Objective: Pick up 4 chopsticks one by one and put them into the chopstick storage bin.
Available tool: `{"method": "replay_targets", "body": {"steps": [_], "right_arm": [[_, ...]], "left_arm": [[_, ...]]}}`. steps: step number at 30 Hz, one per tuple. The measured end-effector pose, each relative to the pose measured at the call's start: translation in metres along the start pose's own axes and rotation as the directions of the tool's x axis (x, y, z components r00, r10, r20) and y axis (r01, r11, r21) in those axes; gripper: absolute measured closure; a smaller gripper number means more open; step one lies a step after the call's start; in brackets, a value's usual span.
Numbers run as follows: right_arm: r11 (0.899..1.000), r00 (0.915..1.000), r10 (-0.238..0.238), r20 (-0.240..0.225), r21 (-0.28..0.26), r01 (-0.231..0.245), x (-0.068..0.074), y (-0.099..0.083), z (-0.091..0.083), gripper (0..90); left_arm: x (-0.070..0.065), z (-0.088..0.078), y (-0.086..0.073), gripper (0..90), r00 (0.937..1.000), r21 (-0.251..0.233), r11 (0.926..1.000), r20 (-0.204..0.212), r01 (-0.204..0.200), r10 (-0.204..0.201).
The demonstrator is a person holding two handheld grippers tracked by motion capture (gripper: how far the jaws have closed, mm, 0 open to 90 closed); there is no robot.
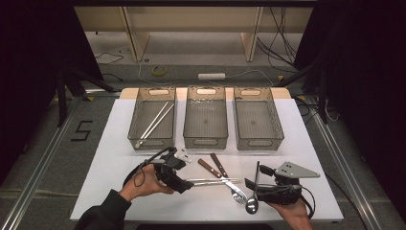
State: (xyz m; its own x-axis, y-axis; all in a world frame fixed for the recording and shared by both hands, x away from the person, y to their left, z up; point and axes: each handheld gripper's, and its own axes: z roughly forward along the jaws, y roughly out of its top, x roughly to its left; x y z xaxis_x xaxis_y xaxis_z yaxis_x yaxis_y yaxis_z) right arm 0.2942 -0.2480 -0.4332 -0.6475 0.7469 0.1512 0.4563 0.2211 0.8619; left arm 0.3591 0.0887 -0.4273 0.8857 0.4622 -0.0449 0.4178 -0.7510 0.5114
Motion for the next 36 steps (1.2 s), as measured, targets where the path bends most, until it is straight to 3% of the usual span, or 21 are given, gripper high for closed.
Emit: {"method": "replay_targets", "body": {"steps": [16,36], "right_arm": [[1.000,1.0000,0.002,-0.002,0.005,-0.002,0.000,0.000,0.001,25.7],[1.000,1.0000,0.000,-0.003,0.009,0.000,0.001,0.000,0.002,25.6]], "left_arm": [[-0.013,0.028,-0.002,49.0,0.9957,0.075,0.9929,0.013,-0.093,0.092],[-0.014,0.045,0.002,66.6,0.9914,0.137,0.9822,-0.003,-0.129,0.130]]}}
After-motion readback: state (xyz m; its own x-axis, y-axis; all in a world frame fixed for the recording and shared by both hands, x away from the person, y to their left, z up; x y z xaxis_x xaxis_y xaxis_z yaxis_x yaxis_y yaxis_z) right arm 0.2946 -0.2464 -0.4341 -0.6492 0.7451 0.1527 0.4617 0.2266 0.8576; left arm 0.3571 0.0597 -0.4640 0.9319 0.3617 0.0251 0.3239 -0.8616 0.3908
